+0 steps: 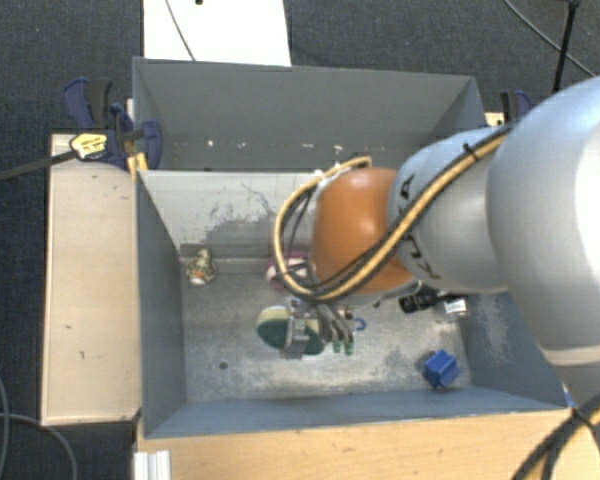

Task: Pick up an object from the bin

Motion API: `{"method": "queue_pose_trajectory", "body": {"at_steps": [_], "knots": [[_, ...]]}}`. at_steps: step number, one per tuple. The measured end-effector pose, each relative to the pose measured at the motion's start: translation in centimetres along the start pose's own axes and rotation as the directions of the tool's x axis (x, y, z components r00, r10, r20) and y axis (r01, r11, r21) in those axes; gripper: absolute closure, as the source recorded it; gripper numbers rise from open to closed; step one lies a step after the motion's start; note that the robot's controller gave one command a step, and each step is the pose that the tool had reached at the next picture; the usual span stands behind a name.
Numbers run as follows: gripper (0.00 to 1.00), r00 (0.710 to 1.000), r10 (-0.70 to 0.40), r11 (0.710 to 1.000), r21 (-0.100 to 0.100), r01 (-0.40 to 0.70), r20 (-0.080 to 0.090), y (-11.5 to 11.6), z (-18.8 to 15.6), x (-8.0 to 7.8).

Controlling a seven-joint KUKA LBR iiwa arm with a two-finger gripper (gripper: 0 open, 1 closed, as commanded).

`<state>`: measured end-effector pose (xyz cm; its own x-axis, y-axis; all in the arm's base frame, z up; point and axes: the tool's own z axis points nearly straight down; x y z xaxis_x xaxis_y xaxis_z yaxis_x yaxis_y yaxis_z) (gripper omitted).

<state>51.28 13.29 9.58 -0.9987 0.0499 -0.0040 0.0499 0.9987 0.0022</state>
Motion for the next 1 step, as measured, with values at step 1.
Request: {"method": "queue_pose_trajectory", "body": {"at_steps": [1], "knots": [[1.00, 1.000, -0.003, 1.000, -0.001, 0.003, 0.006, 0.08, -9.89, -0.27]]}}
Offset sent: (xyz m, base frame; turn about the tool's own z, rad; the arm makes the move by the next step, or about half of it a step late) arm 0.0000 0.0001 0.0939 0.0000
